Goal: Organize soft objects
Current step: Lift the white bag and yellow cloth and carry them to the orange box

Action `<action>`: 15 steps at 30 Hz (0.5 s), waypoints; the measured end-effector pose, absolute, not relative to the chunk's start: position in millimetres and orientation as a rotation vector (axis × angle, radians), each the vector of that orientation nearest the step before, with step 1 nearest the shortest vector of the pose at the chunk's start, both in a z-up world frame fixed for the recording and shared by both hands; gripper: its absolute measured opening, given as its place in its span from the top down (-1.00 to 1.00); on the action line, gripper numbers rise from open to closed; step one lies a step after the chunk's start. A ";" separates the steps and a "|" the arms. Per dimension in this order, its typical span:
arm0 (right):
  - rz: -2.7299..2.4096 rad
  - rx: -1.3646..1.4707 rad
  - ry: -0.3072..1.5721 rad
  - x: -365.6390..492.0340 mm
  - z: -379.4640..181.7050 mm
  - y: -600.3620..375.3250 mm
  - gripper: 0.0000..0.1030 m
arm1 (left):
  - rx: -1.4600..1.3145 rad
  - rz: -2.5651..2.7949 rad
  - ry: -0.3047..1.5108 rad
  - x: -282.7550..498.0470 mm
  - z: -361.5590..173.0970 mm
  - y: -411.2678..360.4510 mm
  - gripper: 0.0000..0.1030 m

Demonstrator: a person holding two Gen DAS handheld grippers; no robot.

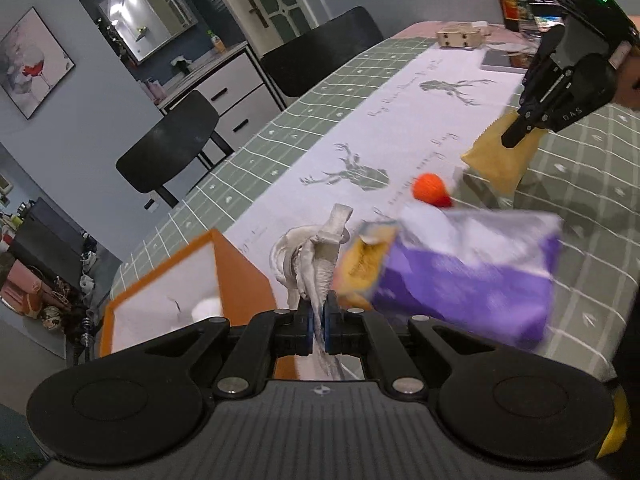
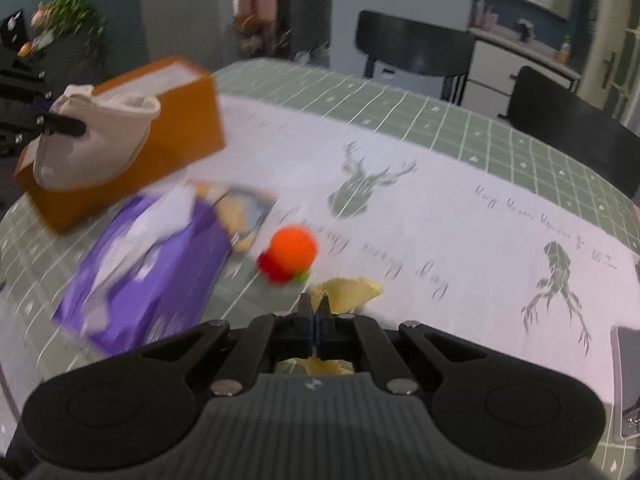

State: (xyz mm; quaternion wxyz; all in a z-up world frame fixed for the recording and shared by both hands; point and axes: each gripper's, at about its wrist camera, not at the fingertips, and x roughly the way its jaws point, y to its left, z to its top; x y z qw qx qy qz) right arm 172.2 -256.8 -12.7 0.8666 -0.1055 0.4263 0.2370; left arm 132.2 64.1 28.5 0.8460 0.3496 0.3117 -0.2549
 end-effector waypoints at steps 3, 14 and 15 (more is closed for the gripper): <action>0.538 -0.280 0.932 148.9 -11.2 -248.8 1.00 | 0.733 -0.554 0.651 108.8 23.7 71.2 0.90; 0.801 -0.444 1.031 68.9 8.1 -185.5 1.00 | 0.695 -0.554 0.623 50.7 16.0 103.5 0.90; 0.828 -0.451 1.038 64.5 8.7 -178.1 1.00 | 0.691 -0.553 0.623 48.3 16.2 105.7 0.90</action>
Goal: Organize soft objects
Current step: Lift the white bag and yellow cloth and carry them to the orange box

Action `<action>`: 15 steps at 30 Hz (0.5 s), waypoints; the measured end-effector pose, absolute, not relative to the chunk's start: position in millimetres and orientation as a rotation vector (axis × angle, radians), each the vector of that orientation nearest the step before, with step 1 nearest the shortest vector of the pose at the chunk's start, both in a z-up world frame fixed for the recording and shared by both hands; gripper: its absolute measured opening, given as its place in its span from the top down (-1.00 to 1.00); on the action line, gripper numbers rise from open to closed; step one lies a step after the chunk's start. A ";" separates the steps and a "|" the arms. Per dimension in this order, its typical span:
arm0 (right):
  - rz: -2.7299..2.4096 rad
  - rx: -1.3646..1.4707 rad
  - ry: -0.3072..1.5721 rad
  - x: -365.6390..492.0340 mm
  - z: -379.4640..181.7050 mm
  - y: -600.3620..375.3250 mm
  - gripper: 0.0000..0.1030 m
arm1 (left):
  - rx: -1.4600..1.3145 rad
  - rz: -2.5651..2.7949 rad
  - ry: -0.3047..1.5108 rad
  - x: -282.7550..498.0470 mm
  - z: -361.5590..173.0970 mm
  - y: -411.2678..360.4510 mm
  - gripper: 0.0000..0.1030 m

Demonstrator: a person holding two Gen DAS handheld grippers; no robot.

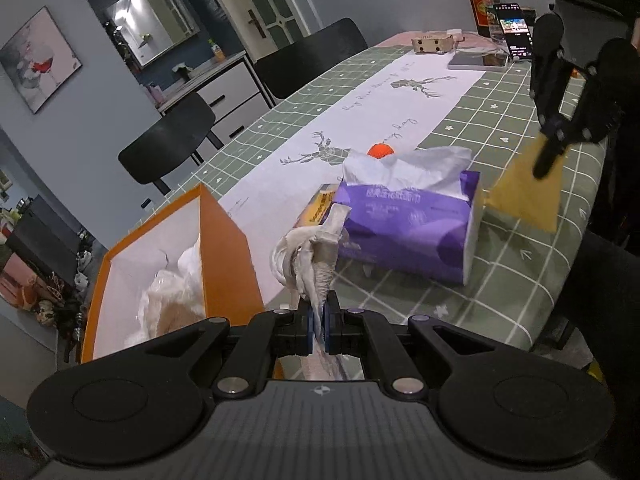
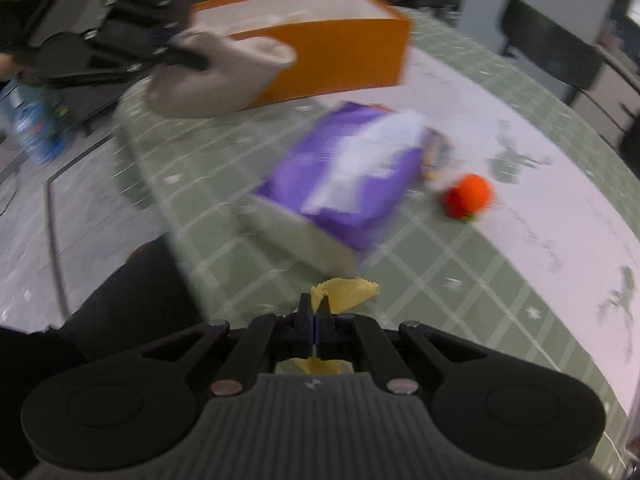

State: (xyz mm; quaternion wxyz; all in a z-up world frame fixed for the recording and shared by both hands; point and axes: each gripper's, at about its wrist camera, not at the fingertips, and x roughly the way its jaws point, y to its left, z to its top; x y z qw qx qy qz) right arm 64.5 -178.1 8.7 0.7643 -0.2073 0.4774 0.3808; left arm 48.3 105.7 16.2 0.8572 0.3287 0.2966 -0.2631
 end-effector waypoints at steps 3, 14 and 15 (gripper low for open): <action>0.911 -0.444 1.040 55.7 14.7 -152.5 1.00 | 0.678 -0.545 0.618 38.7 16.0 113.9 0.90; 1.050 -0.426 0.884 83.8 66.8 -72.6 1.00 | 0.625 -0.505 0.594 38.6 41.7 145.8 0.90; 1.053 -0.422 0.872 89.1 71.1 -68.6 1.00 | 0.621 -0.503 0.588 40.8 46.9 148.4 0.90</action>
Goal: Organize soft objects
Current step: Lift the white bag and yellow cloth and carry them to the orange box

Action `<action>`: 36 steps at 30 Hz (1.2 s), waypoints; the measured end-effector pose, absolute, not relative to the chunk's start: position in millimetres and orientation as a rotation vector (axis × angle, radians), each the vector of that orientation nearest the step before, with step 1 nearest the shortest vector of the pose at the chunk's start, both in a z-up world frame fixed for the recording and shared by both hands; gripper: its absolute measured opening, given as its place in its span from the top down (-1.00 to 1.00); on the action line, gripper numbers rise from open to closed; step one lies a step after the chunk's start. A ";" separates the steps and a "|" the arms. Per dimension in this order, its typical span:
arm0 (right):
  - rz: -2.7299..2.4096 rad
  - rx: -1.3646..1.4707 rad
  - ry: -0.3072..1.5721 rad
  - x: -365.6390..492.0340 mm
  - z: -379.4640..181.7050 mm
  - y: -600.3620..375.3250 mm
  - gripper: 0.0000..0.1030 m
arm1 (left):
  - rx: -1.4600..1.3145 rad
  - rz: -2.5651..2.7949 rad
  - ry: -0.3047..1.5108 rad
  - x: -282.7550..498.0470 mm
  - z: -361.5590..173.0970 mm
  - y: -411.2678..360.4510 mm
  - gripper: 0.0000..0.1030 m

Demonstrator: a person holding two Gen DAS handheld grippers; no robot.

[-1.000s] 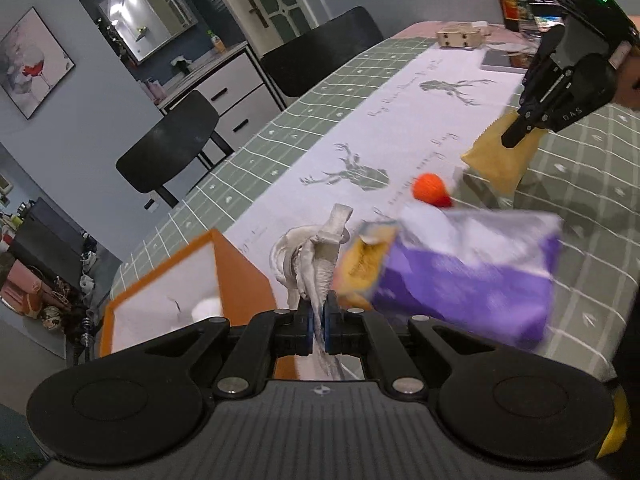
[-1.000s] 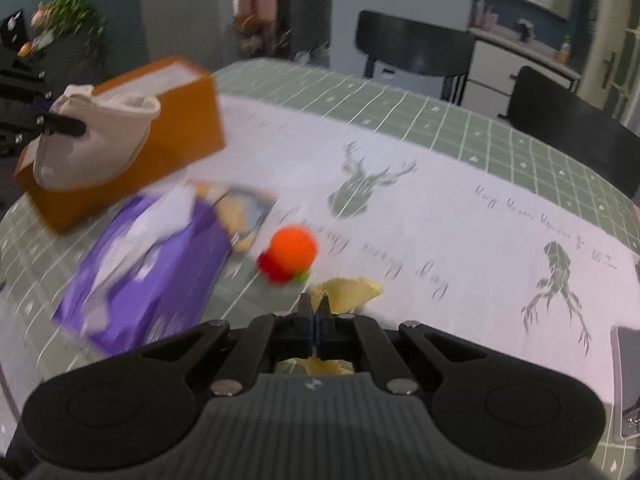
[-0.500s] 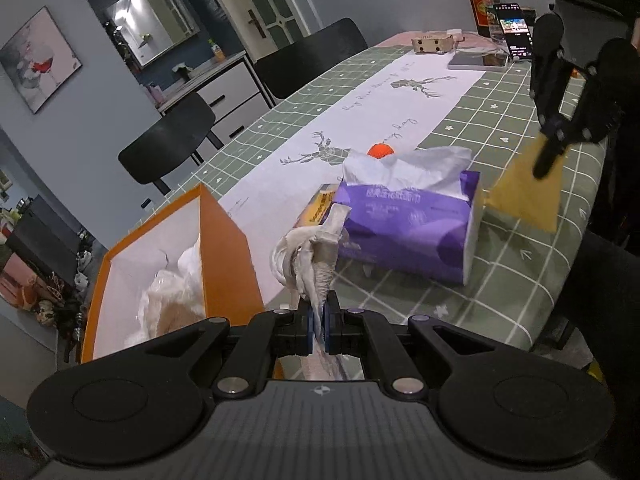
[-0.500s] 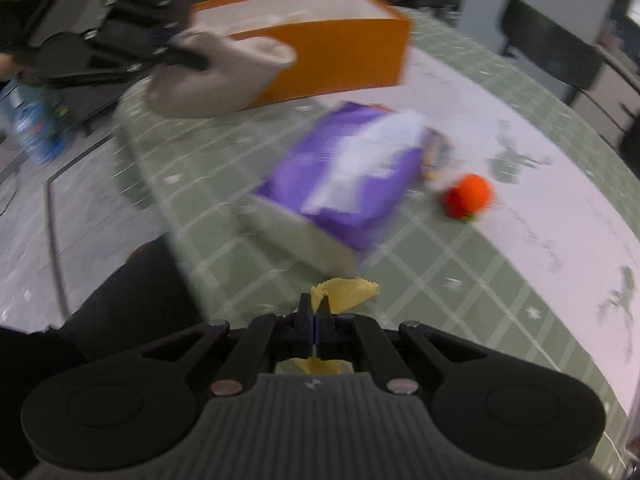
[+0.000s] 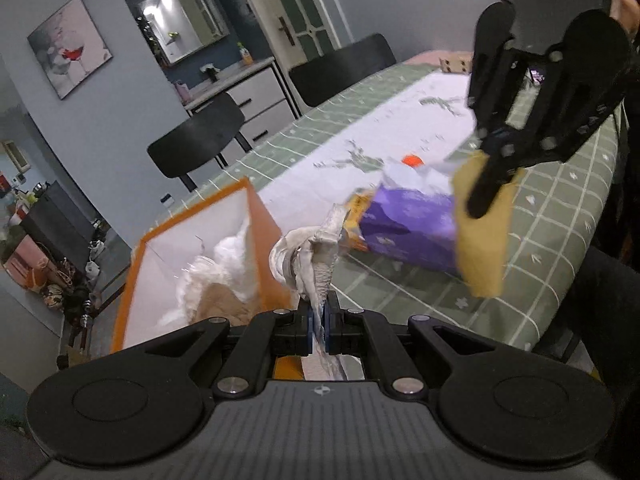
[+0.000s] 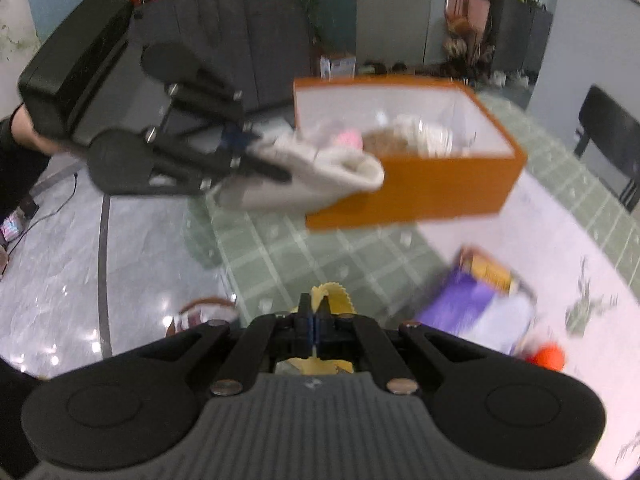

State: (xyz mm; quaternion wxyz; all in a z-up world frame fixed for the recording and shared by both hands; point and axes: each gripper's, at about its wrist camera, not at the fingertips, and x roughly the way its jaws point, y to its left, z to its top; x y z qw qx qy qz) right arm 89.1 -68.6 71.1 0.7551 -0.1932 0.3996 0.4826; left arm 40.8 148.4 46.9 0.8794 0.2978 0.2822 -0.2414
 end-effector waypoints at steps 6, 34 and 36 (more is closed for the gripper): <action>1.052 -0.392 0.779 129.1 105.4 -41.2 1.00 | 0.574 -0.460 0.538 74.2 86.7 165.2 0.90; 0.842 -0.235 0.755 340.2 61.0 77.6 1.00 | 0.506 -0.313 0.770 304.7 61.3 208.3 0.90; 0.835 -0.237 0.780 345.0 46.9 80.9 1.00 | 0.499 -0.328 0.798 310.2 50.5 207.3 0.90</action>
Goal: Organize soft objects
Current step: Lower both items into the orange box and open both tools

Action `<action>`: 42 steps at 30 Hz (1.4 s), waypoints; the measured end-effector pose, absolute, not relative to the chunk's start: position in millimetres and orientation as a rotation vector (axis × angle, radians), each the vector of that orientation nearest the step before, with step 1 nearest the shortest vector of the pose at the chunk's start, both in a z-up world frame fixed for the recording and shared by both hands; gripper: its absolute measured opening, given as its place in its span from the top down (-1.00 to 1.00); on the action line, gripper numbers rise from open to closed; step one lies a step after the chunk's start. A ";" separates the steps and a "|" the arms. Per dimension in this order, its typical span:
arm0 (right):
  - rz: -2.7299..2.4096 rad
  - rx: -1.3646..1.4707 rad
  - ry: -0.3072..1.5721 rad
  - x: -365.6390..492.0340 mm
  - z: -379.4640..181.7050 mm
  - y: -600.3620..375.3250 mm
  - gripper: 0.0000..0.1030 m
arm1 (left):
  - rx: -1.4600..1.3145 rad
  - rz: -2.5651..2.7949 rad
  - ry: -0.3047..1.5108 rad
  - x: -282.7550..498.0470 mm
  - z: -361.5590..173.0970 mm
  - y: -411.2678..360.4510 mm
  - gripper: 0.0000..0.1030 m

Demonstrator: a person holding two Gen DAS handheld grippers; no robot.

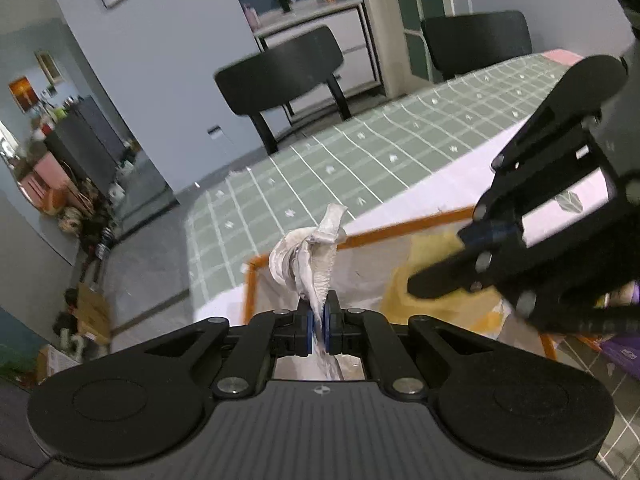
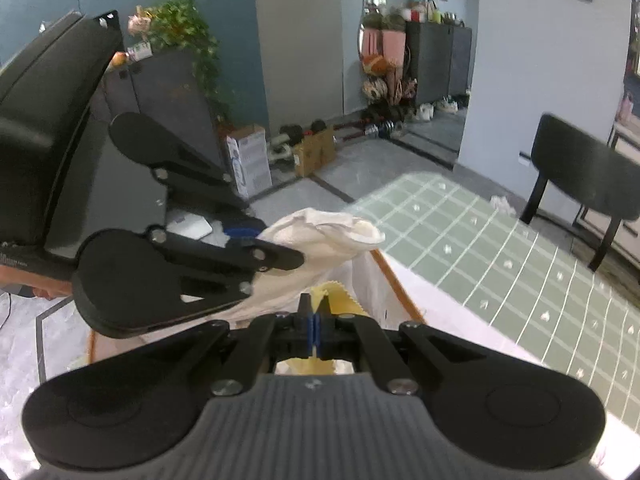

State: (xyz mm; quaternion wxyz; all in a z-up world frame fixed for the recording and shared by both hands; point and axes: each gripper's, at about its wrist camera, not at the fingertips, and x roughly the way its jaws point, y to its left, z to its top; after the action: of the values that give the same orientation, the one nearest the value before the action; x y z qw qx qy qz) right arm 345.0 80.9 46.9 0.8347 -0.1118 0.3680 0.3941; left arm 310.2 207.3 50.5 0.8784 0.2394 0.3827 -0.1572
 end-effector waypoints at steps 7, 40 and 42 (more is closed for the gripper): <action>0.818 -0.262 0.850 356.7 6.4 90.9 1.00 | 0.512 -0.341 0.889 318.3 14.1 204.4 0.90; 0.773 -0.338 0.860 324.2 4.1 76.9 0.22 | 0.571 -0.345 0.888 270.1 24.5 198.0 -0.03; 0.777 -0.344 0.850 317.8 9.4 75.5 0.22 | 0.571 -0.345 0.879 261.8 29.5 197.8 -0.03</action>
State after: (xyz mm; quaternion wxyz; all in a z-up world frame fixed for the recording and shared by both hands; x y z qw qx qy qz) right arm 317.8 75.5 9.4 0.8249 -0.1616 0.3997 0.3657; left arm 261.8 197.8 29.5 0.8517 0.2712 0.4173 -0.1640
